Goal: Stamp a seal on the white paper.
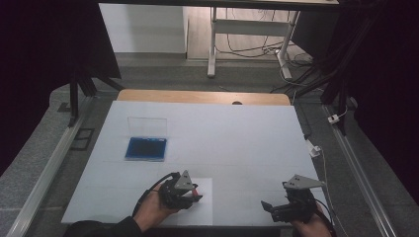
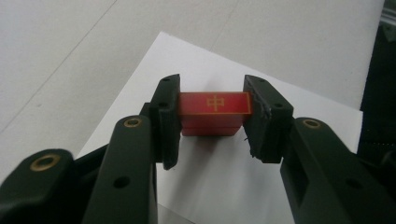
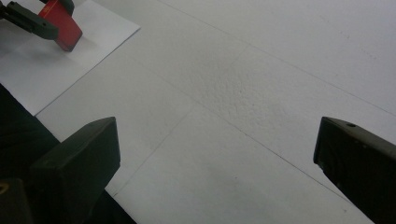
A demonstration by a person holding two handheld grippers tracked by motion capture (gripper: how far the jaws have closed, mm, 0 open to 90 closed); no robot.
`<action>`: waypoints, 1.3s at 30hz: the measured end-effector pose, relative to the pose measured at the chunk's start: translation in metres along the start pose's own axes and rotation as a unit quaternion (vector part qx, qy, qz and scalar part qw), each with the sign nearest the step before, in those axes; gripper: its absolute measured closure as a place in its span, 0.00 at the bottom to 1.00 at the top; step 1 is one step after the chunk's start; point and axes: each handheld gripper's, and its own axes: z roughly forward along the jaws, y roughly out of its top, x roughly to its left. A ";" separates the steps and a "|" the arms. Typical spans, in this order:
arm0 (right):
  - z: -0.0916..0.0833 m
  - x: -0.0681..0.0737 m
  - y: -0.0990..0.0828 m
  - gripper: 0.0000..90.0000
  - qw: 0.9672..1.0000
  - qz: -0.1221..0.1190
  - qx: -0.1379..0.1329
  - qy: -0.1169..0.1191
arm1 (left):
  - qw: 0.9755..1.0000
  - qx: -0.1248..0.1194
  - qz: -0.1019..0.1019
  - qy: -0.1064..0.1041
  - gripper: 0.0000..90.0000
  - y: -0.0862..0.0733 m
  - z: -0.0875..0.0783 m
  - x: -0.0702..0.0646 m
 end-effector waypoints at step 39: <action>0.000 0.000 0.000 0.01 1.000 0.000 -0.001 0.000 | 0.999 -0.027 -0.034 -0.012 0.64 0.012 -0.022 0.015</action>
